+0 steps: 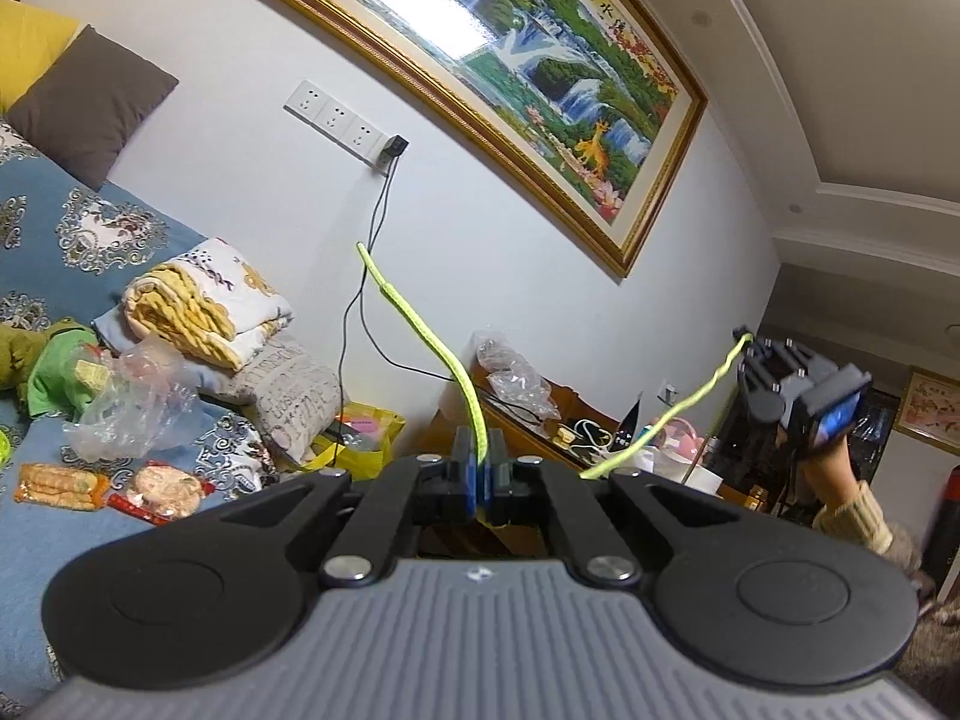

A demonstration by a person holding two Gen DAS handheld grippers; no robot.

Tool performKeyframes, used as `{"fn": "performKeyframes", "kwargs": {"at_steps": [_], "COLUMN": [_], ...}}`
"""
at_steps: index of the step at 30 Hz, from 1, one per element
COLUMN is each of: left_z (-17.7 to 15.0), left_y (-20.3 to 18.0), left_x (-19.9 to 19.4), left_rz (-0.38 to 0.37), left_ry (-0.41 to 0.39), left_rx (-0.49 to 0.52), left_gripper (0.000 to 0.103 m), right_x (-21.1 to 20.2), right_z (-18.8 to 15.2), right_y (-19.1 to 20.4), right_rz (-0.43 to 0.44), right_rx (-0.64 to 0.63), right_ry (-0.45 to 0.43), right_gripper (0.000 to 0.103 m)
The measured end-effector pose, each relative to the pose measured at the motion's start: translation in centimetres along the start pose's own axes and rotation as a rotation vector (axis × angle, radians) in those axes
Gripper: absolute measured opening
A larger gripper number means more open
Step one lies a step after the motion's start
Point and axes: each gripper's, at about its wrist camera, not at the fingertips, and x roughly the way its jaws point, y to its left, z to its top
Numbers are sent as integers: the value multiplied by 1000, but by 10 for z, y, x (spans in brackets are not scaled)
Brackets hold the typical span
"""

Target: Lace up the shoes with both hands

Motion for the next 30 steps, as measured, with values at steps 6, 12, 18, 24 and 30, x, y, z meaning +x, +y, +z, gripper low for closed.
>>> {"fn": "performKeyframes", "kwargs": {"at_steps": [6, 12, 18, 24, 30], "left_z": [1, -1, -6, -3, -9], "left_y": [-3, -7, 0, 8, -2], "left_x": [4, 12, 14, 7, 12], "left_rz": [-42, -77, -40, 11, 2], "left_ry": [-6, 2, 20, 17, 39], "left_rx": [1, 12, 5, -8, 34], "left_gripper": [4, 4, 4, 4, 4], "right_x": [24, 45, 33, 10, 0], "right_z": [27, 56, 52, 29, 8], "right_y": [-34, -59, -41, 13, 61], "right_rz": [-72, -125, -9, 124, 248], "right_rx": [-55, -71, 18, 36, 42], "right_ry": [-49, -86, -84, -85, -28], "right_gripper": [2, 2, 2, 2, 2]}}
